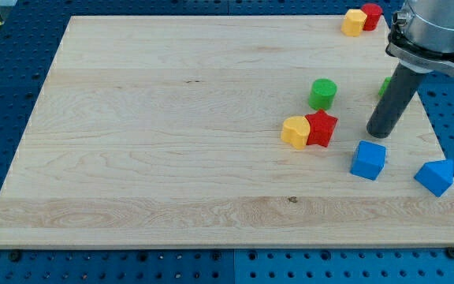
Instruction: Point at the red star
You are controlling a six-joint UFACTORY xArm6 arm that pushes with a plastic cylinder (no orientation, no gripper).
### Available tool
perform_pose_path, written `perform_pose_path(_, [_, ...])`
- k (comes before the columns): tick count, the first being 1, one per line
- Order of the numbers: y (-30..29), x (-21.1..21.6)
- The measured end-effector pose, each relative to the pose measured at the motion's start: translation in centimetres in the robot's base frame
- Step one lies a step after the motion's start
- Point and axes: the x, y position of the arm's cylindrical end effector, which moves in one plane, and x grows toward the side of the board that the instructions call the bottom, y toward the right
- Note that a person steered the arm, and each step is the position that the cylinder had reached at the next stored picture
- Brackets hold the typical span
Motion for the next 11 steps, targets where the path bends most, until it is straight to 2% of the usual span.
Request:
perform_pose_path(6, [-3.4, 1.1])
perform_pose_path(11, [-4.0, 0.6])
